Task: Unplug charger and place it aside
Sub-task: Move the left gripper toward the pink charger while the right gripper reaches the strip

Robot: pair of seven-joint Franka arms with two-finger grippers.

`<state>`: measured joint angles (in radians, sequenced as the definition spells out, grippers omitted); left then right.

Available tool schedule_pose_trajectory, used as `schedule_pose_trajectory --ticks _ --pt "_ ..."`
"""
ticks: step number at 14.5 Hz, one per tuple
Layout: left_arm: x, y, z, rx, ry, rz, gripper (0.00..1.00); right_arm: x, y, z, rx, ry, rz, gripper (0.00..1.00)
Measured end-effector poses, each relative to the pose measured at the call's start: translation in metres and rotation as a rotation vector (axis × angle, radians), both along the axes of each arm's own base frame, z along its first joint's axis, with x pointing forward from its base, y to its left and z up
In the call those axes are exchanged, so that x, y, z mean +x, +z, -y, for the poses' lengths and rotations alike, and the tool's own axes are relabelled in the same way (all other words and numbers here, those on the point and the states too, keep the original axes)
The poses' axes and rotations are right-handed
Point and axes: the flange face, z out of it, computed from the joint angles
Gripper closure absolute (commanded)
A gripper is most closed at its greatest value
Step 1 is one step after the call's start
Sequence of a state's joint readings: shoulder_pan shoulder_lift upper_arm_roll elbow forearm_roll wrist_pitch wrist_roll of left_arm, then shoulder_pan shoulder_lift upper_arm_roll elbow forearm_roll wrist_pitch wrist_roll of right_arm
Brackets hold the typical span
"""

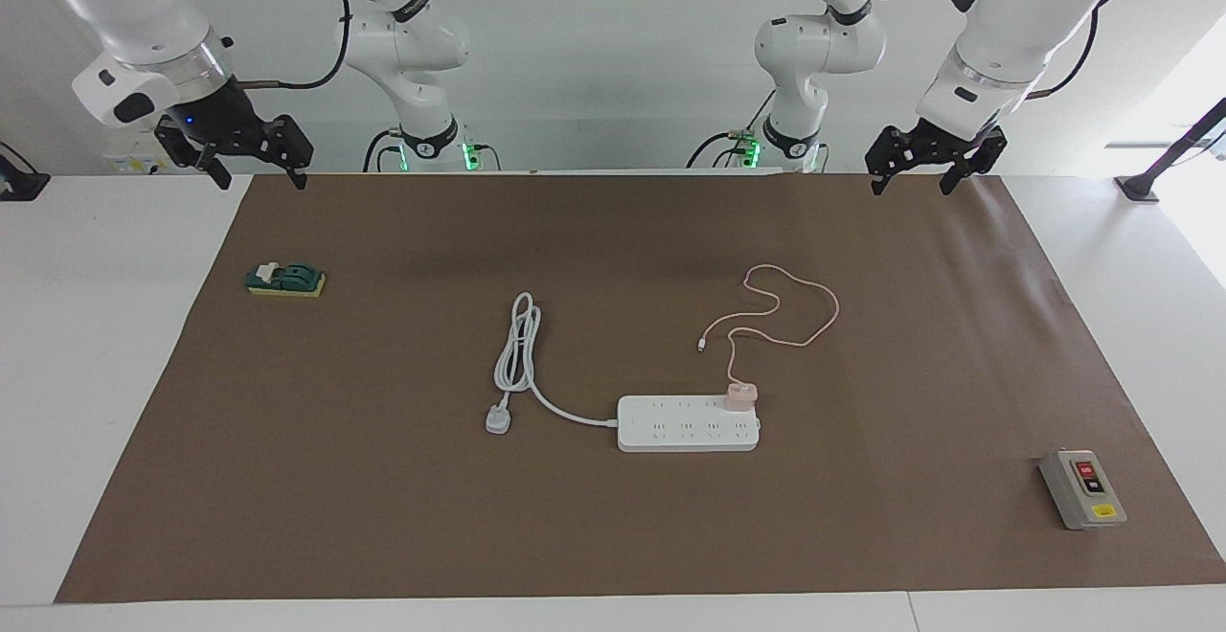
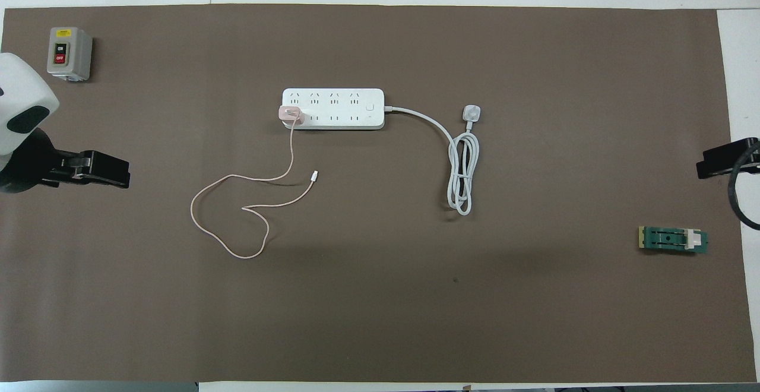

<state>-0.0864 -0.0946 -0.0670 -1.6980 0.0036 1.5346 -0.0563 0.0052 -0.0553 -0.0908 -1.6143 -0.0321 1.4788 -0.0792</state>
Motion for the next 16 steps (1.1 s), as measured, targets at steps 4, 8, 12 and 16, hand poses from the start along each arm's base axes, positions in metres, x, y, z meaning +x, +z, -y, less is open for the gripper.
schedule_pose_trajectory --ticks 4,8,12,16 --pt "0.0 -0.003 0.002 0.001 -0.004 -0.005 0.0 0.0 0.0 0.0 0.0 0.0 0.0 0.0" --pt "-0.001 -0.005 0.003 0.004 0.022 -0.009 0.0 0.0 0.0 0.0 0.0 0.0 0.0 0.0" --pt "-0.002 -0.005 0.011 0.017 0.178 -0.006 0.0 0.0 0.0 0.0 0.0 0.001 0.0 0.0" --pt "-0.001 -0.006 0.02 0.015 0.387 0.002 0.0 0.0 -0.007 -0.005 -0.003 -0.036 -0.013 0.0"
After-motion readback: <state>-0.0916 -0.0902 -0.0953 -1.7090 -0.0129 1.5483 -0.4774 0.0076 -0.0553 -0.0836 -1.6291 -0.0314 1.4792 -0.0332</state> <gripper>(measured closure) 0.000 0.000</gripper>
